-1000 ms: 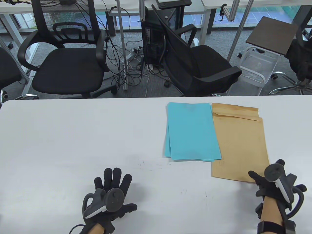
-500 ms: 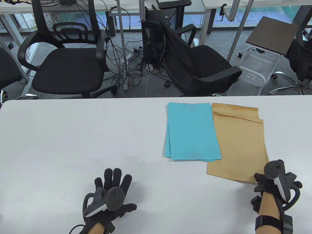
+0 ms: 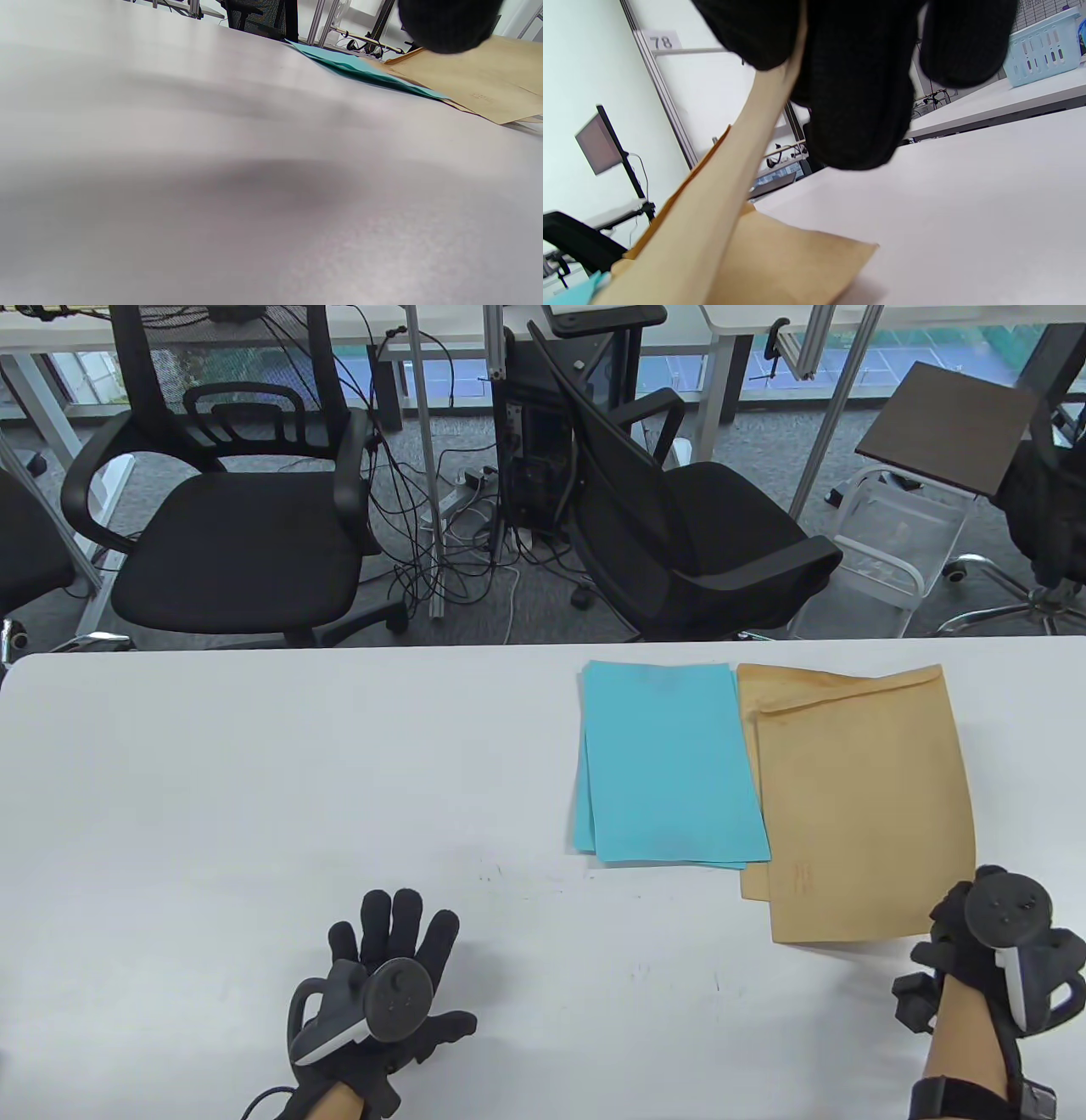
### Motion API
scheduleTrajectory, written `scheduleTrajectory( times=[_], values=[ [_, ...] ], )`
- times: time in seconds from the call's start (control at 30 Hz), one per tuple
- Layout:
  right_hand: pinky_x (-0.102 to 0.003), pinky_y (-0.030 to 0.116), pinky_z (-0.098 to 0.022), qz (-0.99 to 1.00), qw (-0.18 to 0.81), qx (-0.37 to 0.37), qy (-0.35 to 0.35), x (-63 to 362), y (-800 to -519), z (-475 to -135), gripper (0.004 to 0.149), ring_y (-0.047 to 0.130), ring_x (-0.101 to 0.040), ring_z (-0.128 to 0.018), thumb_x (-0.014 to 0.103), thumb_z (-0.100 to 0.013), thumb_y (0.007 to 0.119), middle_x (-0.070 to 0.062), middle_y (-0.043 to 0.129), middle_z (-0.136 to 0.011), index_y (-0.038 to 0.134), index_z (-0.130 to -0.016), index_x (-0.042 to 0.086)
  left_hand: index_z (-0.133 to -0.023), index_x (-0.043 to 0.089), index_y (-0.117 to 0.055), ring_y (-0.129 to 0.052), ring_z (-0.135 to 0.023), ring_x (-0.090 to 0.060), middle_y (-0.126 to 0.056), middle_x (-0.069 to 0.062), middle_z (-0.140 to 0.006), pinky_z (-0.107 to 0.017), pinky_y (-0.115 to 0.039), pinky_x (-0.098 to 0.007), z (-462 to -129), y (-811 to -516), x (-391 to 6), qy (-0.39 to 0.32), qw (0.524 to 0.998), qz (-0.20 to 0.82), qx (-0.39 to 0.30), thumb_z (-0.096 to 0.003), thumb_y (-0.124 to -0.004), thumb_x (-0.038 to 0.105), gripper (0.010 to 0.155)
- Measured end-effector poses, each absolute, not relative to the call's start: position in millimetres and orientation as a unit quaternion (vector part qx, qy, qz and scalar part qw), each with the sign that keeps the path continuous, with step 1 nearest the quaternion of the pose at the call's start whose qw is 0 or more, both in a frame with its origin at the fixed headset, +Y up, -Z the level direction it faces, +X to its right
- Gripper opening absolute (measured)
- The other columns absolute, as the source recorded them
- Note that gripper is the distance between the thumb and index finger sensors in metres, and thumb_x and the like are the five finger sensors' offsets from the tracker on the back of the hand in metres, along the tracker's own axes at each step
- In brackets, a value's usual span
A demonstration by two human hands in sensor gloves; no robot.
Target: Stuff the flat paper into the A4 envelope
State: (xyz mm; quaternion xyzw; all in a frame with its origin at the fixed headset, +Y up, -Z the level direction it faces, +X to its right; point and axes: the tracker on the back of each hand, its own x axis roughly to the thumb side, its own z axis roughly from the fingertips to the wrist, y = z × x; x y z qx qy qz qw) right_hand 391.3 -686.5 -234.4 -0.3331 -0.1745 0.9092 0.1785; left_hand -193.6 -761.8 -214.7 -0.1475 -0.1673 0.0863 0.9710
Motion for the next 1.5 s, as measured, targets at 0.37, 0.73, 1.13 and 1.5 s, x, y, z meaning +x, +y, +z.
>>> scheduleTrajectory(
  times=[0.37, 0.73, 1.13, 1.5],
  values=[
    [-0.055, 0.074, -0.050, 0.864, 0.336, -0.222, -0.303, 354, -645, -232, 0.041, 0.102, -0.020, -0.034, 0.019, -0.056, 0.069, -0.019, 0.083, -0.068, 0.069, -0.095, 0.008, -0.111, 0.034, -0.004, 0.027, -0.097, -0.038, 0.023, -0.005, -0.107, -0.068, 0.000, -0.072, -211, -750, -198, -0.165, 0.974, 0.096, -0.119, -0.0430, -0.067, 0.073, 0.100],
    [-0.056, 0.074, -0.048, 0.832, 0.537, 0.003, -0.138, 250, -665, -278, 0.042, 0.102, -0.022, -0.030, 0.018, -0.055, 0.073, -0.020, 0.086, -0.065, 0.074, -0.094, 0.004, -0.108, 0.035, 0.003, 0.030, -0.095, -0.037, 0.029, -0.004, -0.103, -0.068, 0.002, -0.072, -203, -730, -201, -0.172, 0.978, 0.107, -0.054, -0.0429, -0.067, 0.073, 0.103],
    [-0.060, 0.071, -0.049, 0.875, 0.451, 0.157, 0.084, 138, -704, -319, 0.042, 0.101, -0.025, -0.030, 0.016, -0.054, 0.075, -0.021, 0.087, -0.066, 0.076, -0.094, 0.005, -0.108, 0.035, 0.003, 0.029, -0.095, -0.037, 0.028, -0.004, -0.103, -0.067, 0.001, -0.072, -201, -723, -204, -0.178, 0.975, 0.125, -0.048, -0.0429, -0.067, 0.073, 0.103],
    [-0.069, 0.062, -0.054, 0.942, 0.207, 0.209, 0.161, 98, -731, -326, 0.042, 0.100, -0.033, -0.042, 0.015, -0.053, 0.076, -0.020, 0.087, -0.072, 0.079, -0.095, 0.008, -0.108, 0.035, 0.003, 0.028, -0.096, -0.038, 0.027, -0.005, -0.104, -0.068, 0.001, -0.072, -202, -723, -202, -0.180, 0.973, 0.128, -0.061, -0.0430, -0.067, 0.073, 0.103]
  ],
)
